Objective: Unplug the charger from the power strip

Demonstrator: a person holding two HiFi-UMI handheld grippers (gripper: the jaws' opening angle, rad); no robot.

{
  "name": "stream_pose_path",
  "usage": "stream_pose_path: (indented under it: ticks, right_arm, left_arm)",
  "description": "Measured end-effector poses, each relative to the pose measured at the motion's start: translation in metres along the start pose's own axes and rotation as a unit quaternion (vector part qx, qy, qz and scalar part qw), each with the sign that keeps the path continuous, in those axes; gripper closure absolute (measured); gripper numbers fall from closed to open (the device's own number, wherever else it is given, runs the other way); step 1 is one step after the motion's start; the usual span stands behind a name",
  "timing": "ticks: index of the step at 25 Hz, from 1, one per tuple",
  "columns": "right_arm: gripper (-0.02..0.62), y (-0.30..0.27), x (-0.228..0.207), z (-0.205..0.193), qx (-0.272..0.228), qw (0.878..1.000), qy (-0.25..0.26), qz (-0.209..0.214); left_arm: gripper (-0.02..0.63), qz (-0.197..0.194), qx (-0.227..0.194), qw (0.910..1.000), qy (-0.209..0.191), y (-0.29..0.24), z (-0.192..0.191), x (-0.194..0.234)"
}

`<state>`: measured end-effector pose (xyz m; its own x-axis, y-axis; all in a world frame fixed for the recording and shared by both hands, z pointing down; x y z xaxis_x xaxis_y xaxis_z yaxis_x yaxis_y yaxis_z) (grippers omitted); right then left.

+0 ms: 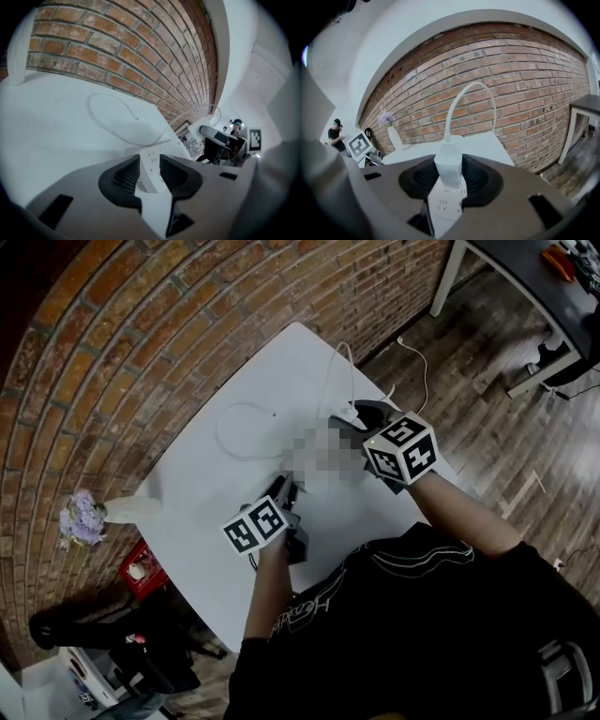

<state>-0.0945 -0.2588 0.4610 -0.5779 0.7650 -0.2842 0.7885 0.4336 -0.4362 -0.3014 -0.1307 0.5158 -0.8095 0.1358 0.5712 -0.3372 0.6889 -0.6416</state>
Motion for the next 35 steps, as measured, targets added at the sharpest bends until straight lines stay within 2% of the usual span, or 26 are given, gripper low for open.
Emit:
stream_pose_path:
  ticks: [5,11,16,20,23,26,29,35]
  right_arm:
    - [0.474,0.038,0.017,0.016,-0.043,0.997,-0.025,0.062]
    - [0.474,0.088,0.037,0.033,-0.071,0.990,-0.022,0.118]
    - [0.475,0.129,0.052,0.037,-0.085,0.984,-0.024,0.157]
    - [0.477,0.167,0.056,0.033,-0.096,0.978,-0.032,0.182]
    - [0.477,0.194,0.058,0.023,-0.097,0.974,-0.033,0.202]
    - [0.477,0.219,0.059,0.011,-0.092,0.972,-0.027,0.216]
    - [0.476,0.244,0.063,-0.001,-0.089,0.968,-0.028,0.233]
    - [0.476,0.279,0.072,-0.013,-0.090,0.961,-0.017,0.262]
  left_arm:
    - [0.554,-0.031,-0.068,0.9972,-0.001,0.041,0.006,-0.029]
    - [0.573,-0.062,-0.134,0.9871,-0.063,0.094,-0.001,-0.082]
    - [0.588,-0.100,-0.173,0.9761,-0.087,0.135,-0.015,-0.124]
    - [0.591,-0.114,-0.207,0.9661,-0.104,0.164,-0.029,-0.163]
    - [0.591,-0.120,-0.220,0.9618,-0.110,0.174,-0.048,-0.190]
    - [0.591,-0.113,-0.219,0.9623,-0.116,0.178,-0.070,-0.209]
    - [0.591,-0.108,-0.221,0.9632,-0.109,0.183,-0.094,-0.224]
    - [0.592,-0.114,-0.242,0.9594,-0.090,0.201,-0.124,-0.250]
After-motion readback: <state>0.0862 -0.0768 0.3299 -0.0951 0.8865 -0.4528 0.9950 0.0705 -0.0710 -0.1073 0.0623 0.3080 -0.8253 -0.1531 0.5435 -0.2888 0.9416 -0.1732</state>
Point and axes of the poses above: the fingertips, and each gripper's own axes: y backward along the fingers, x to its left, z out of its top, the point moved 8 cm from there along y, backward along the fingers
